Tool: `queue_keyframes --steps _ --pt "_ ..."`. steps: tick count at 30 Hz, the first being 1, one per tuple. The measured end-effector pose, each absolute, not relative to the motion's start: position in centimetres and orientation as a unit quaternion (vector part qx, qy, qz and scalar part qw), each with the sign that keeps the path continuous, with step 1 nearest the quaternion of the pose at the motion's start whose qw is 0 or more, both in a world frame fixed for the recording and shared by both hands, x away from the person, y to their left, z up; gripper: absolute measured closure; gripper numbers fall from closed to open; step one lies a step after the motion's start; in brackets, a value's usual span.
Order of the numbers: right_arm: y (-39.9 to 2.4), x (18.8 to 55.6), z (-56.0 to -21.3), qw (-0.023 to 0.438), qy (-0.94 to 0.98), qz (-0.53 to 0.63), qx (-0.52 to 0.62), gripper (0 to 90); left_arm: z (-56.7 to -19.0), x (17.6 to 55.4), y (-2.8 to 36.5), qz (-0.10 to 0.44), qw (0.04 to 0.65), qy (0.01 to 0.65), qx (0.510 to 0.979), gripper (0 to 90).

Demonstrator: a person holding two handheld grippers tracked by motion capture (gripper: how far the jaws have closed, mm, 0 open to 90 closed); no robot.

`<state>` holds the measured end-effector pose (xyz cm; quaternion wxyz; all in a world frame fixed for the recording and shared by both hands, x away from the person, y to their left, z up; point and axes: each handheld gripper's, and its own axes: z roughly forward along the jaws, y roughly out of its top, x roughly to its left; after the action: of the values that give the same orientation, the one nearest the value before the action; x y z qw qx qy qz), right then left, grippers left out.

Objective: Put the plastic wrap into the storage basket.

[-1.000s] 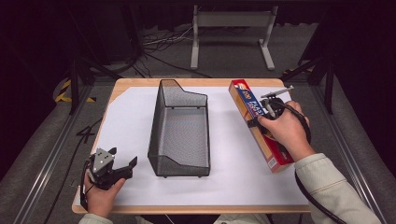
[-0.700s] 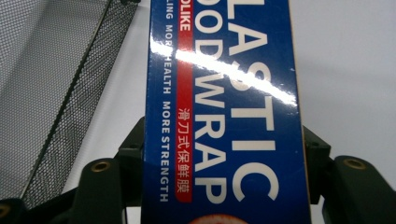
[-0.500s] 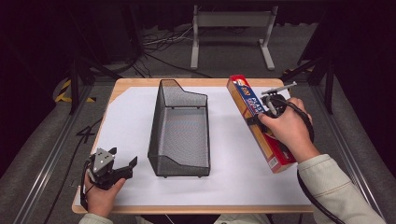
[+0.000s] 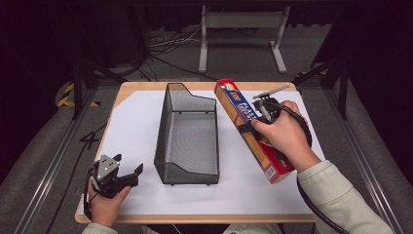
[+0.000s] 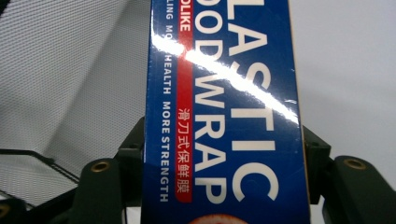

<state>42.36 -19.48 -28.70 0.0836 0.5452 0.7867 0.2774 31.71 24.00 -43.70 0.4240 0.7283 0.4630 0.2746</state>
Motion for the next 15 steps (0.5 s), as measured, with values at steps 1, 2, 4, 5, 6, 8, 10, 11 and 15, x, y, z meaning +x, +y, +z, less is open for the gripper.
queue_keyframes --steps 1,2,4,5,6,8,10,11,15 --pt "-19.2 42.3 -28.6 0.084 0.788 0.277 0.543 39.5 -43.7 31.7 24.0 0.276 0.421 0.464 0.729 17.0" --pt "-18.8 42.2 -28.5 0.086 0.79 0.276 0.54 39.4 -43.7 31.7 24.0 0.276 0.421 0.463 0.729 17.0" --pt "-18.2 42.1 -28.3 0.09 0.793 0.279 0.534 39.4 -43.8 31.7 24.0 0.275 0.421 0.464 0.729 17.0" --pt "-17.8 42.1 -28.2 0.09 0.795 0.28 0.53 39.4 -43.7 31.7 24.0 0.277 0.422 0.463 0.729 17.0" --pt "-17.3 42.0 -28.0 0.087 0.796 0.281 0.528 39.4 -43.7 31.7 24.0 0.276 0.422 0.463 0.729 17.0" --pt "-16.6 42.0 -27.9 0.087 0.798 0.282 0.525 39.4 -43.7 31.7 24.0 0.277 0.422 0.463 0.729 17.0" --pt "-15.8 41.9 -27.8 0.086 0.802 0.284 0.518 39.4 -43.7 31.7 24.0 0.277 0.421 0.463 0.729 17.0" --pt "-15.5 41.9 -27.8 0.086 0.803 0.286 0.516 39.4 -43.7 31.7 23.9 0.277 0.421 0.463 0.729 17.0" --pt "-14.4 41.8 -27.9 0.09 0.804 0.291 0.511 39.4 -43.8 31.8 23.9 0.28 0.419 0.463 0.729 17.2"
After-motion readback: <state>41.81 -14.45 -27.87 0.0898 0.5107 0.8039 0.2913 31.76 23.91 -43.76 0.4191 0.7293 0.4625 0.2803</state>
